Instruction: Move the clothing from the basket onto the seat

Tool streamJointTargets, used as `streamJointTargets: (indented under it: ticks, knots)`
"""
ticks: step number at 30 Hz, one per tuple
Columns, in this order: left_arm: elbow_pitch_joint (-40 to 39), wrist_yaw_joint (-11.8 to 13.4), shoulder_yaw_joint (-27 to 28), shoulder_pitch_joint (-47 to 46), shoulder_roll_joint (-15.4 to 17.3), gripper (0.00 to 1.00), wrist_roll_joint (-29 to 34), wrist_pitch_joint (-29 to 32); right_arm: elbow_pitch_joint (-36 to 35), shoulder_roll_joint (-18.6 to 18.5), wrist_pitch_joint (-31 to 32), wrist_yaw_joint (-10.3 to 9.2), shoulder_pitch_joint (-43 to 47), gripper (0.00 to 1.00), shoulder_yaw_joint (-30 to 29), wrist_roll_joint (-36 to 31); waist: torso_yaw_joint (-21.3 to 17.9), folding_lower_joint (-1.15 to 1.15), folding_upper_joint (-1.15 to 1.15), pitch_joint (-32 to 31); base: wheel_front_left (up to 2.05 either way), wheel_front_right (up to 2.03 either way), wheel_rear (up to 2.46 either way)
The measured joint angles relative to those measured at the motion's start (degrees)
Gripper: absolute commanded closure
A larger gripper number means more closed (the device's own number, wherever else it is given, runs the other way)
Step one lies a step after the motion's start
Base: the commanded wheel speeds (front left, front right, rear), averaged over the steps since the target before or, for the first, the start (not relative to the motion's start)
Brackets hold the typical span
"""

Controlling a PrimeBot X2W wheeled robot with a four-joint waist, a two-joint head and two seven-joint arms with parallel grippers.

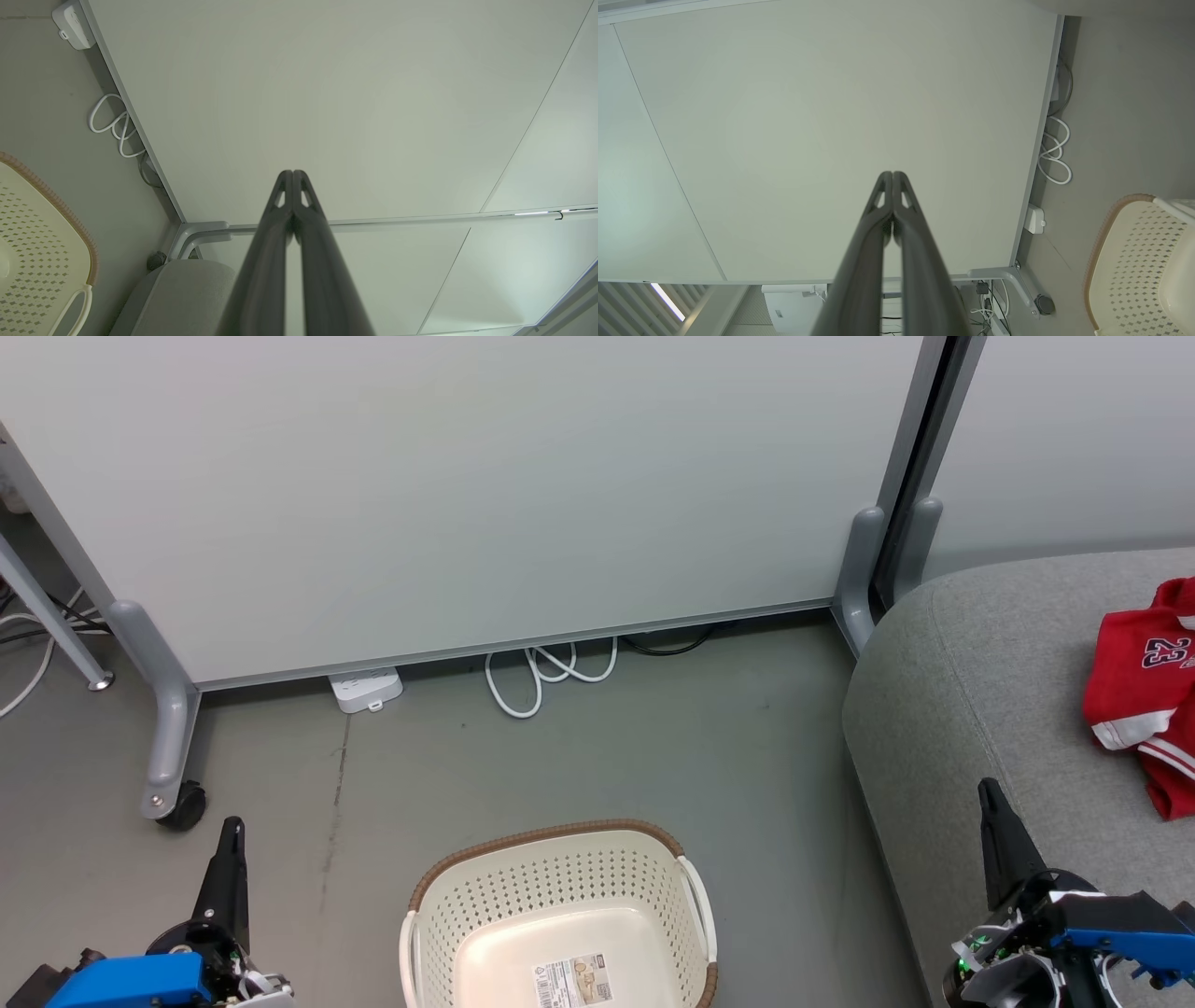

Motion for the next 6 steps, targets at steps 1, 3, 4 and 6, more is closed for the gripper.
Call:
streamJointTargets:
  ticks: [1,3,4,6]
  knots:
    - [-0.02,0.00,0.00,0.00,0.00,1.00,0.00,0.00,0.00,0.00,0.00,-0.01,0.00,1.00,0.00,0.00,0.00,0.00,0.00,0.00,0.00,0.00,0.00]
    - [-0.02,0.00,0.00,0.00,0.00,1.00,0.00,0.00,0.00,0.00,0.00,-0.01,0.00,1.00,0.01,0.00,0.00,0.00,0.00,0.00,0.00,0.00,0.00]
    - [0.00,0.00,0.00,0.00,0.00,1.00,0.00,0.00,0.00,0.00,0.00,-0.01,-0.01,1.00,0.01,0.00,0.00,0.00,0.00,0.00,0.00,0.00,0.00]
    - [-0.01,0.00,0.00,-0.01,0.00,1.00,0.00,0.00,0.00,0.00,0.00,-0.01,-0.01,1.00,0.00,0.00,0.00,0.00,0.00,0.00,0.00,0.00,0.00]
